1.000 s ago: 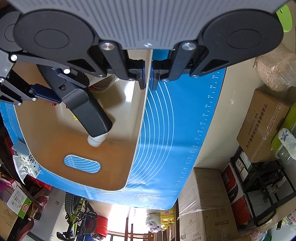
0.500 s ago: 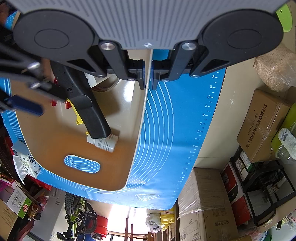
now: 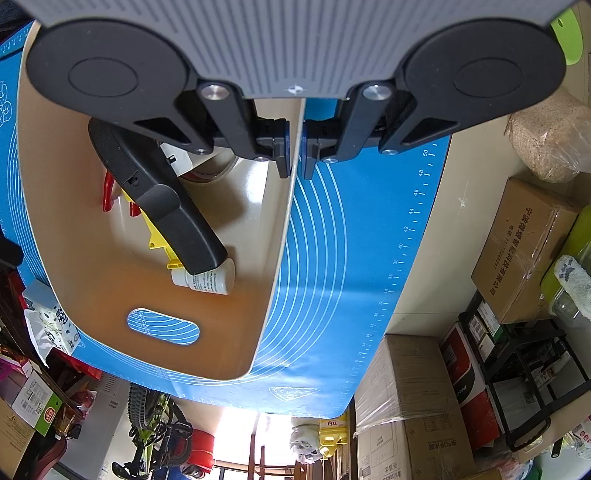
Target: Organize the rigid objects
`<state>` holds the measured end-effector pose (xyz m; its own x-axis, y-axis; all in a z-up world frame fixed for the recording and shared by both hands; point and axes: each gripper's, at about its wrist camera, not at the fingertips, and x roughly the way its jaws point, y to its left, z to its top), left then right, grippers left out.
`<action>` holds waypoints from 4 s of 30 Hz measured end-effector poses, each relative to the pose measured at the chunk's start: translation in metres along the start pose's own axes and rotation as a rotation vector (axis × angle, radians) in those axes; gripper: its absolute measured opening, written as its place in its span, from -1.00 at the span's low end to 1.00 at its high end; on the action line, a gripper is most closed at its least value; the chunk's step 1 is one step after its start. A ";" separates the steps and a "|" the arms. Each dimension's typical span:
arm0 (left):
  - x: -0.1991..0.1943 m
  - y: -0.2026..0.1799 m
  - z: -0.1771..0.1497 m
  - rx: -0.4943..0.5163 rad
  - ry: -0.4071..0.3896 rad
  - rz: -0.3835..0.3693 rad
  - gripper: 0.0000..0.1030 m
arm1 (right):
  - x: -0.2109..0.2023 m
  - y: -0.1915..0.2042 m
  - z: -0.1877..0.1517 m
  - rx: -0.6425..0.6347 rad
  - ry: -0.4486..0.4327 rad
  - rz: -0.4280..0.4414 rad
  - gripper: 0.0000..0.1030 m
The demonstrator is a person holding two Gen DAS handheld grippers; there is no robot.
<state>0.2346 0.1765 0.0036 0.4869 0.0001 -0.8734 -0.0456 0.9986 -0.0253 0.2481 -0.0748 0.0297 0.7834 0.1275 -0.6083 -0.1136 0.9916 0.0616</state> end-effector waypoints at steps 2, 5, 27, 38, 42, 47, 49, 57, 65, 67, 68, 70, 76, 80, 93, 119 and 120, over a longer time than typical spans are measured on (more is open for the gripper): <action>0.000 0.000 0.000 0.000 0.000 0.000 -0.86 | 0.007 -0.010 -0.006 -0.018 0.010 -0.033 0.30; 0.000 0.000 0.000 -0.001 0.000 0.000 -0.86 | 0.021 -0.020 -0.017 -0.011 0.043 -0.038 0.30; 0.000 -0.003 0.000 0.007 0.002 0.015 -0.85 | 0.110 -0.034 -0.041 -0.021 0.123 0.033 0.28; -0.001 -0.004 0.000 0.010 0.002 0.019 -0.85 | 0.125 -0.015 -0.049 -0.094 0.153 -0.058 -0.04; -0.001 -0.004 0.001 0.010 0.002 0.019 -0.85 | 0.121 -0.012 -0.049 -0.101 0.156 -0.079 -0.18; -0.001 -0.005 0.001 0.010 0.002 0.019 -0.85 | 0.105 -0.017 -0.052 -0.085 0.140 -0.082 -0.18; -0.001 -0.005 0.001 0.009 0.002 0.019 -0.85 | 0.096 -0.020 -0.051 -0.076 0.116 -0.080 -0.18; -0.001 -0.005 0.001 0.009 0.002 0.019 -0.85 | 0.047 -0.024 -0.037 -0.077 0.024 -0.071 -0.18; -0.001 -0.005 0.001 0.005 0.003 0.018 -0.85 | -0.017 -0.020 -0.018 -0.081 -0.076 -0.025 -0.18; -0.001 -0.005 0.001 0.006 0.002 0.019 -0.85 | -0.034 -0.017 -0.010 -0.069 -0.118 -0.012 -0.18; -0.001 -0.005 0.001 0.007 0.002 0.019 -0.85 | -0.042 -0.014 -0.006 -0.068 -0.137 -0.005 -0.18; -0.001 -0.005 0.001 0.005 0.003 0.018 -0.85 | -0.055 -0.007 0.002 -0.075 -0.170 0.017 -0.18; -0.001 -0.004 0.001 0.007 0.002 0.019 -0.85 | -0.066 0.025 0.019 -0.126 -0.203 0.088 -0.18; -0.001 -0.004 0.001 0.012 0.001 0.021 -0.85 | -0.058 0.051 0.019 -0.142 -0.179 0.142 -0.18; -0.001 -0.006 0.000 0.019 0.002 0.025 -0.85 | -0.005 0.104 -0.005 -0.177 0.035 0.209 -0.18; -0.010 -0.007 0.002 0.021 -0.033 0.069 -0.35 | 0.001 0.104 -0.023 -0.180 0.153 0.183 0.29; -0.012 -0.007 0.002 0.018 -0.045 0.072 -0.11 | -0.003 0.102 -0.022 -0.173 0.141 0.179 0.37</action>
<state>0.2305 0.1698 0.0153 0.5213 0.0735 -0.8502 -0.0662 0.9968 0.0455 0.2206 0.0256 0.0211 0.6503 0.2845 -0.7044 -0.3545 0.9337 0.0499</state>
